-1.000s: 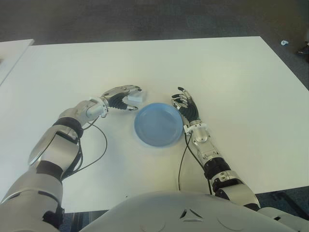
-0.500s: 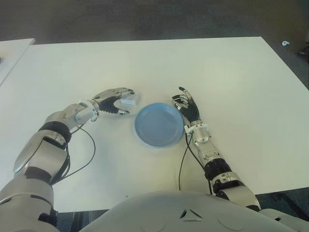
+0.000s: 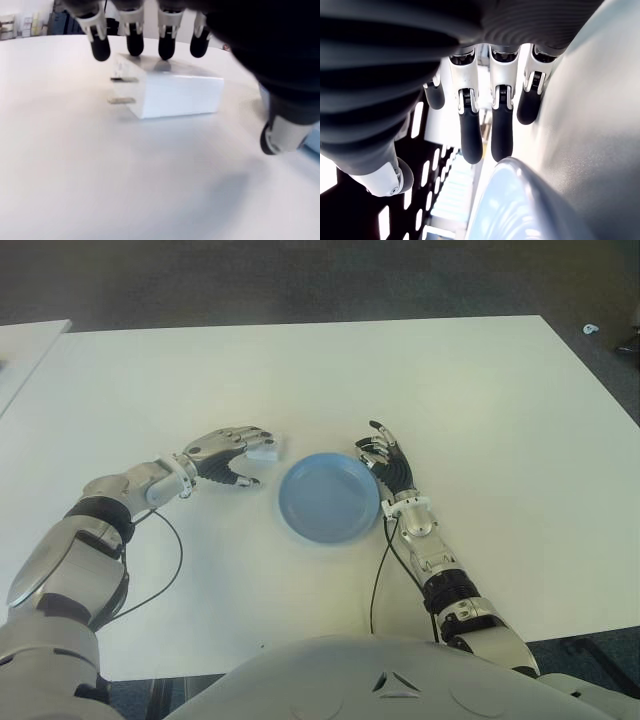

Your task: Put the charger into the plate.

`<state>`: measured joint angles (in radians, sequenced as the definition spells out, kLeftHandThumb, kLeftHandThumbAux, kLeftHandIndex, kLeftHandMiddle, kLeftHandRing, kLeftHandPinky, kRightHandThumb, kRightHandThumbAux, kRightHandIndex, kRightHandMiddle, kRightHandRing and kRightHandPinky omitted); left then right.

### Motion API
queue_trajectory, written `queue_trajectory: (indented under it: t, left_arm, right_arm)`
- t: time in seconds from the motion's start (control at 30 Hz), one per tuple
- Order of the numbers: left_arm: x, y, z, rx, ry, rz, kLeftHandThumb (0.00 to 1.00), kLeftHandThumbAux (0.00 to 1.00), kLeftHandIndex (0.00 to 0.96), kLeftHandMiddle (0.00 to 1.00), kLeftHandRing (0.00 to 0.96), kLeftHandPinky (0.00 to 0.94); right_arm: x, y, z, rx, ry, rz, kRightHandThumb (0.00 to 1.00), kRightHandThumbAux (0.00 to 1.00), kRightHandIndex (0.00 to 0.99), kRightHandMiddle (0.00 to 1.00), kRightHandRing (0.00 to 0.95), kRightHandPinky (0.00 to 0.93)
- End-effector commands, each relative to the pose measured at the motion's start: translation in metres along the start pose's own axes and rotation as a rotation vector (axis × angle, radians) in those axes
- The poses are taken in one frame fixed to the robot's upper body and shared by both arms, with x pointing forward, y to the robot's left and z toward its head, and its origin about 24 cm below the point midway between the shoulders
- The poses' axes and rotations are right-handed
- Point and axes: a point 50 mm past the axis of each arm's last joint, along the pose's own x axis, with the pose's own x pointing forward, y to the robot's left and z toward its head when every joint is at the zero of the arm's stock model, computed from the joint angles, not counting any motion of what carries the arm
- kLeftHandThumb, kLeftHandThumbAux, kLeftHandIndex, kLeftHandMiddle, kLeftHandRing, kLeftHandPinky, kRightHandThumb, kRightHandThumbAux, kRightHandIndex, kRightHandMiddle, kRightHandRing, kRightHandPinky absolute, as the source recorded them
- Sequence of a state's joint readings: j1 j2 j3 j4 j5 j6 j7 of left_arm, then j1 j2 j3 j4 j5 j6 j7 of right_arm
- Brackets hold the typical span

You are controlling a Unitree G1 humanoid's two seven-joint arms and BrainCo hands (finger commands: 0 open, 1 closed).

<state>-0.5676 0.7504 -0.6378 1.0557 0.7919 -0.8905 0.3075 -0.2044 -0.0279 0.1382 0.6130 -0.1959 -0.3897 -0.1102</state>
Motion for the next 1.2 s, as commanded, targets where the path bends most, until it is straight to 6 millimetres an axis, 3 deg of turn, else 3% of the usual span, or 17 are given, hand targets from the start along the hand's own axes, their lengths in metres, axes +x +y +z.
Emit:
queue_trajectory:
  t: [0.03,0.47,0.7,0.9,1.2]
  left_arm:
    - [-0.025,-0.028,-0.002,0.032,-0.005,-0.136,0.000,0.526,0.000,0.000,0.000,0.000]
    - [-0.064,-0.023,0.002,0.036,-0.061,-0.104,0.000,0.513,0.000,0.000,0.000,0.000]
    - [-0.076,-0.025,0.006,0.031,-0.066,-0.090,0.000,0.510,0.000,0.001,0.000,0.000]
    - [-0.084,-0.027,0.009,0.029,-0.066,-0.091,0.000,0.509,0.000,0.006,0.000,0.000]
    - [-0.090,-0.028,0.014,0.028,-0.067,-0.098,0.000,0.520,0.000,0.019,0.000,0.000]
  right_arm:
    - [-0.015,0.003,-0.022,-0.006,0.125,0.018,0.000,0.598,0.109,0.394,0.382,0.229]
    - [-0.015,0.002,-0.021,-0.003,0.124,0.013,0.000,0.568,0.113,0.390,0.383,0.238]
    - [-0.014,0.001,-0.020,-0.003,0.129,0.009,0.000,0.579,0.114,0.388,0.392,0.280]
    - [-0.013,0.000,-0.020,-0.002,0.134,0.009,0.000,0.590,0.104,0.378,0.410,0.373]
    - [-0.012,-0.001,-0.020,-0.007,0.136,-0.003,0.000,0.619,0.094,0.382,0.421,0.362]
